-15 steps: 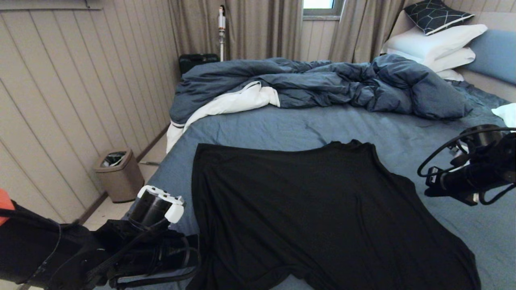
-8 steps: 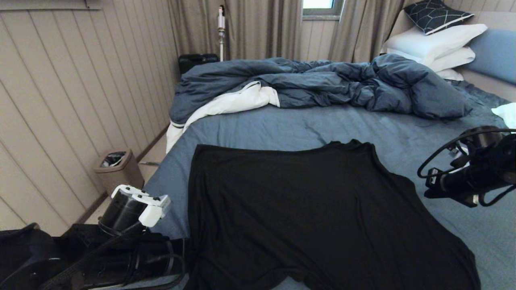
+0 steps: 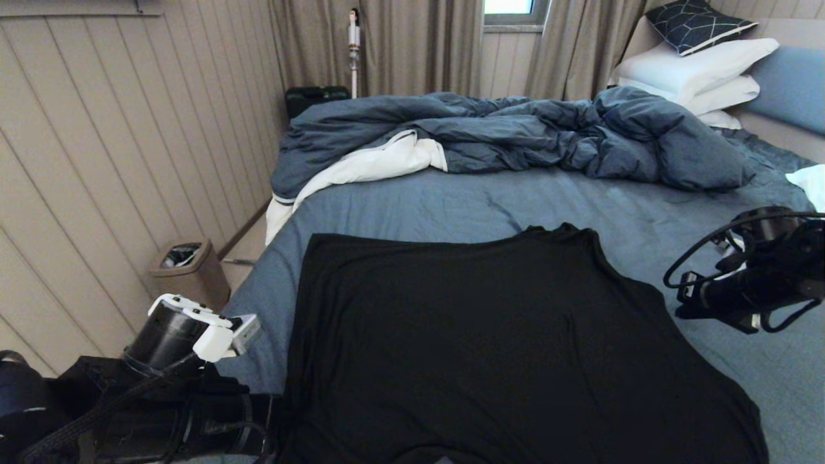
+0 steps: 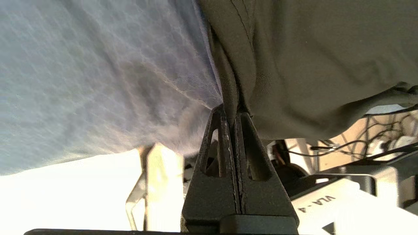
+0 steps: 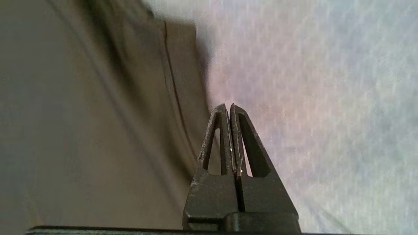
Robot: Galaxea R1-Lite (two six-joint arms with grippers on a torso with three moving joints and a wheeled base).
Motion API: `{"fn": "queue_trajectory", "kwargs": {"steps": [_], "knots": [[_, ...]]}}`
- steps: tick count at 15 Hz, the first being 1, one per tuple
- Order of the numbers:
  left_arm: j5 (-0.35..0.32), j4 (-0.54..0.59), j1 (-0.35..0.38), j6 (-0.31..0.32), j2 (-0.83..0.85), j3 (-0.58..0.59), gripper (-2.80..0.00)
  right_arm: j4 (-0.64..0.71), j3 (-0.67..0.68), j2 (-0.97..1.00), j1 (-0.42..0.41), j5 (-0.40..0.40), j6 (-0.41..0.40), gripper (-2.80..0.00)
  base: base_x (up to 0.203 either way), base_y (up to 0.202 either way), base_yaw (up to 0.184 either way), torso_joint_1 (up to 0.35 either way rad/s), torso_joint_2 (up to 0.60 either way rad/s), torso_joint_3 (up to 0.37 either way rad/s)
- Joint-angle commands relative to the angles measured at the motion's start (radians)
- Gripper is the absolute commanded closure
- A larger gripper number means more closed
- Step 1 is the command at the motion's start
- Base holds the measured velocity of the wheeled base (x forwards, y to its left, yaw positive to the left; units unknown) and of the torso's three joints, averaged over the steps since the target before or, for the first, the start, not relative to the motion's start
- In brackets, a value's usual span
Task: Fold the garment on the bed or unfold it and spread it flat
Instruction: Unford the black T-shirt
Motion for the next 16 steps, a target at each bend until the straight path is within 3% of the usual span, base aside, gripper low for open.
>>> {"fn": "queue_trajectory", "kwargs": {"steps": [1,8,13,14,16], "knots": [[0.000,0.001,0.025,0.021,0.009,-0.008,0.00,-0.019,0.010,0.016,0.000,0.000,0.001,0.00,0.000,0.000,0.000,0.000,0.00,0.000],[-0.004,0.063,0.185,0.229,-0.003,0.024,0.00,-0.030,0.011,0.018,0.004,-0.001,-0.001,0.00,0.000,0.000,0.000,0.000,0.00,0.000],[-0.037,0.058,0.186,0.229,0.003,0.025,0.00,-0.030,0.011,0.023,0.001,-0.001,-0.001,0.00,0.000,0.000,0.000,0.000,0.00,0.000],[-0.038,0.058,0.185,0.230,-0.001,0.023,-2.80,-0.032,0.011,0.023,0.001,-0.001,-0.001,0.00,0.000,0.000,0.000,0.000,0.00,0.000],[-0.041,0.056,0.185,0.220,-0.014,0.010,-2.80,-0.033,0.008,0.022,0.000,0.000,-0.001,0.00,0.000,0.000,0.000,0.000,0.00,0.000]]}}
